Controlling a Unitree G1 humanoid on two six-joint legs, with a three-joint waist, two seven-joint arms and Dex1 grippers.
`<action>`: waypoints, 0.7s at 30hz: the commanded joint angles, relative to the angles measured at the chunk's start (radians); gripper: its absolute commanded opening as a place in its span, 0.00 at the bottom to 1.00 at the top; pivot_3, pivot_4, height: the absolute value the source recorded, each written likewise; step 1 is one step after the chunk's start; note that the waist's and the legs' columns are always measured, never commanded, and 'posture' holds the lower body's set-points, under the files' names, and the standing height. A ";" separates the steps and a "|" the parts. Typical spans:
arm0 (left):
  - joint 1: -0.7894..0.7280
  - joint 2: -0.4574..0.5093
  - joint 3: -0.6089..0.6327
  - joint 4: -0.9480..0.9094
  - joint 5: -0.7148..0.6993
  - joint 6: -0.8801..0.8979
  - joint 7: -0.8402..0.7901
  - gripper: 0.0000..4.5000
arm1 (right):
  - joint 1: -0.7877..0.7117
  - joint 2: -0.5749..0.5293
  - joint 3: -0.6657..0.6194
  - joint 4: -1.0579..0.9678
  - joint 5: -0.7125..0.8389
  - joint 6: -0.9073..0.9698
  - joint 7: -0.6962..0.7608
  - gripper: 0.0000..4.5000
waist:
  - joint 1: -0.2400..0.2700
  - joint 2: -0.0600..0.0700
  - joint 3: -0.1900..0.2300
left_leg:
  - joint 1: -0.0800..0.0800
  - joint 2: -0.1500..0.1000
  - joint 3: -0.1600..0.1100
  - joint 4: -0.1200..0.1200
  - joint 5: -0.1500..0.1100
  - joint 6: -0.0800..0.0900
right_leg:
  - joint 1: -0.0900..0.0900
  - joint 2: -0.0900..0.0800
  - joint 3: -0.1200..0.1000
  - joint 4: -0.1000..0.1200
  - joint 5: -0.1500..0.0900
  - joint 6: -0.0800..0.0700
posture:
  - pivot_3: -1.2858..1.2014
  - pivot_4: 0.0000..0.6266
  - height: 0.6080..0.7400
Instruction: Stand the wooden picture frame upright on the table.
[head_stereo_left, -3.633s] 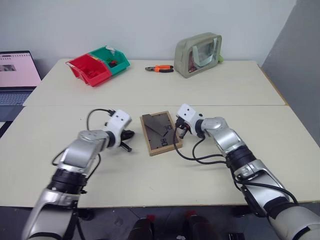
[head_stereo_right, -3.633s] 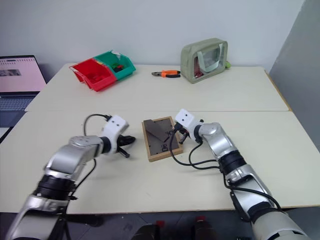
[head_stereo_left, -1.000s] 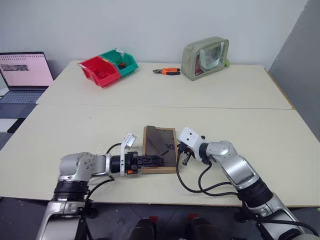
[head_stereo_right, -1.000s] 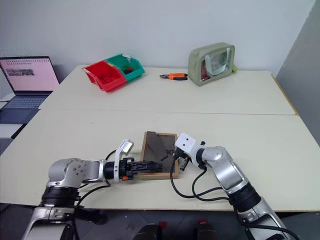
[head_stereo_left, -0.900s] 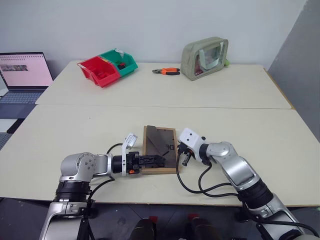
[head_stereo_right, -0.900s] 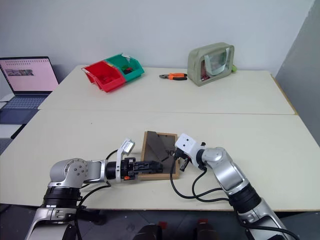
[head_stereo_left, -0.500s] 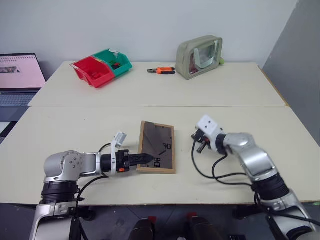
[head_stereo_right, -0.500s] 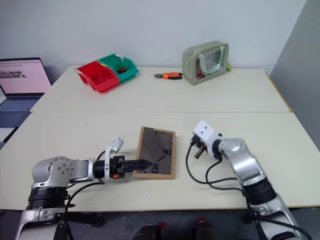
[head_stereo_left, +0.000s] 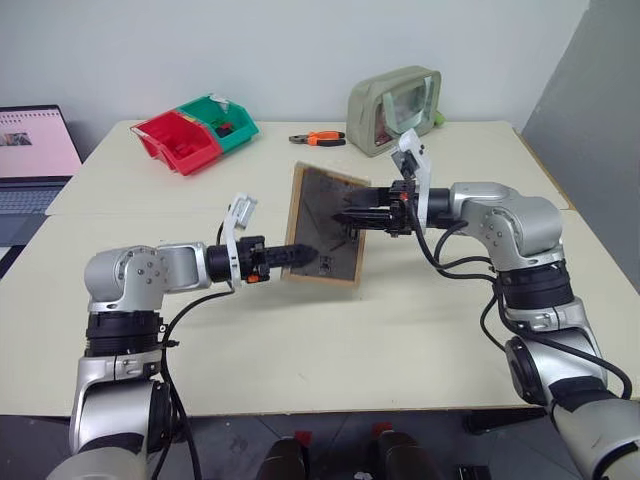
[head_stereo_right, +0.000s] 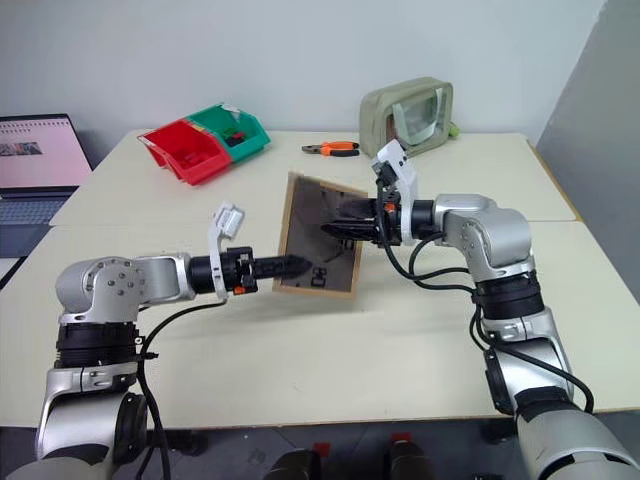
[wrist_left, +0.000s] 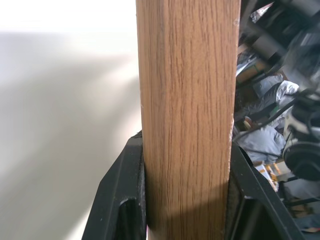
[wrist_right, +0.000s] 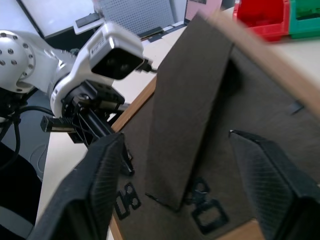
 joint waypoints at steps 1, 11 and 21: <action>-0.045 0.010 0.011 -0.054 -0.036 -0.037 -0.043 0.28 | -0.036 0.026 0.030 0.027 -0.021 -0.071 -0.010 0.91 | 0.000 0.000 0.000 | 0.000 0.000 0.000 0.000 0.000 0.000 | 0.000 0.000 0.000 0.000 0.000 0.000 | 0.52 0.24 1.00; 0.027 0.054 0.078 -0.098 -0.134 0.103 -0.035 0.28 | 0.088 -0.167 -0.005 -0.272 0.226 0.135 0.202 0.91 | 0.009 0.000 0.000 | -0.012 0.000 -0.004 0.004 0.000 0.000 | -0.009 -0.002 -0.004 0.000 0.000 0.000 | 0.52 0.24 1.00; 0.111 0.051 0.209 -0.119 -0.371 0.311 0.088 0.28 | 0.344 -0.398 -0.014 -0.228 -0.215 -0.799 0.078 0.91 | 0.005 0.000 0.000 | -0.014 0.000 -0.001 0.003 0.000 0.000 | -0.013 -0.001 -0.002 0.003 0.000 0.001 | 0.52 0.24 1.00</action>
